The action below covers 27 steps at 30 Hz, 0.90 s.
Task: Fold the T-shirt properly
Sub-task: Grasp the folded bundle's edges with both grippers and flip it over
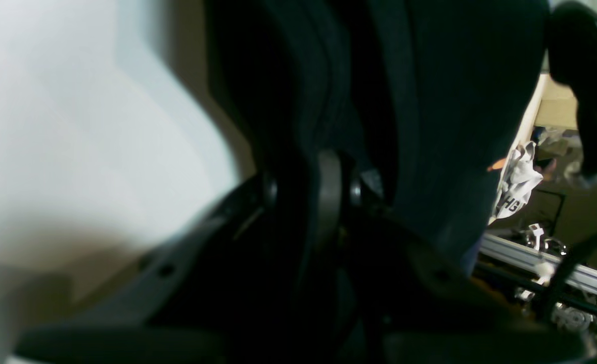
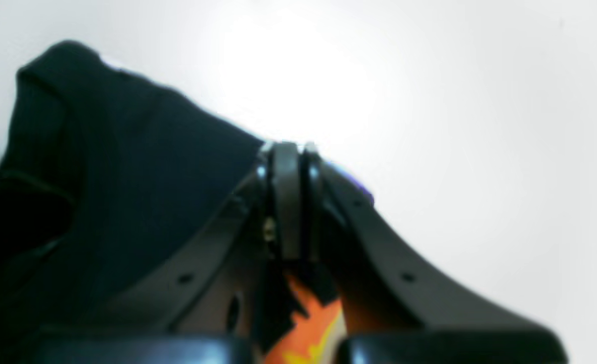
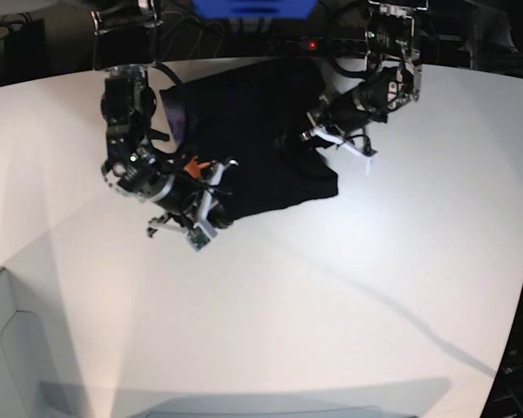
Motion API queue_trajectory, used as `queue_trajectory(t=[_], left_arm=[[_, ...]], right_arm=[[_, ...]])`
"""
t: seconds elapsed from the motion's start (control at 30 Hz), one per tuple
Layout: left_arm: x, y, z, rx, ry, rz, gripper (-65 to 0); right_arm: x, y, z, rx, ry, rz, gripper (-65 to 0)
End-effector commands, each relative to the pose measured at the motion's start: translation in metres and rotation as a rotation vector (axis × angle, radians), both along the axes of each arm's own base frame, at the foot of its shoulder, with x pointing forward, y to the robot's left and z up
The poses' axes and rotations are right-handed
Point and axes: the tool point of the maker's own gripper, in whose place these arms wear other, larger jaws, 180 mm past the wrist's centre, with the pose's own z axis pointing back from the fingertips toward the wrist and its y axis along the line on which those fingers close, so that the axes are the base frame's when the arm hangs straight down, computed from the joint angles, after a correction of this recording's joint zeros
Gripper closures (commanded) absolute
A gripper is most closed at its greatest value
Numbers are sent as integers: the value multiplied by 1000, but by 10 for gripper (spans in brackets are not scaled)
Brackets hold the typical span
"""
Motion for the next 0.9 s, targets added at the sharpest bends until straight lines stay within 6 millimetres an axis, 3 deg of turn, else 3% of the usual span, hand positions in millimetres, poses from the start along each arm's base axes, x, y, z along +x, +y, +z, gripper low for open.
queue_trajectory(t=[0.0,0.27,0.43,0.53,0.6,0.73,0.87], left_arm=[[-9,5,-8,36,48,-8,0],[-8,12,-13,99,41,-25,0],[-10,15,-17,139,42,-39,0],[-9,17,-17,142,42,-36,0],[-9,17,-16,142,40,-36,0],[-8,16,-15,141,36,-35,0],[2,17,-11,145,15,-33,0]], right_arm=[[8,5,12,38,-43,13,0],[4,-4,-33,101,30,-12,0],[10,-16,-39,120,14,-29,0],[19,-25,-18,123,-51,-54,0],[25,-39,7,134,-124,-101,0],[12,-45,41,109,-199,-130,0],[-18,-45,46,70,-193,-118,0]])
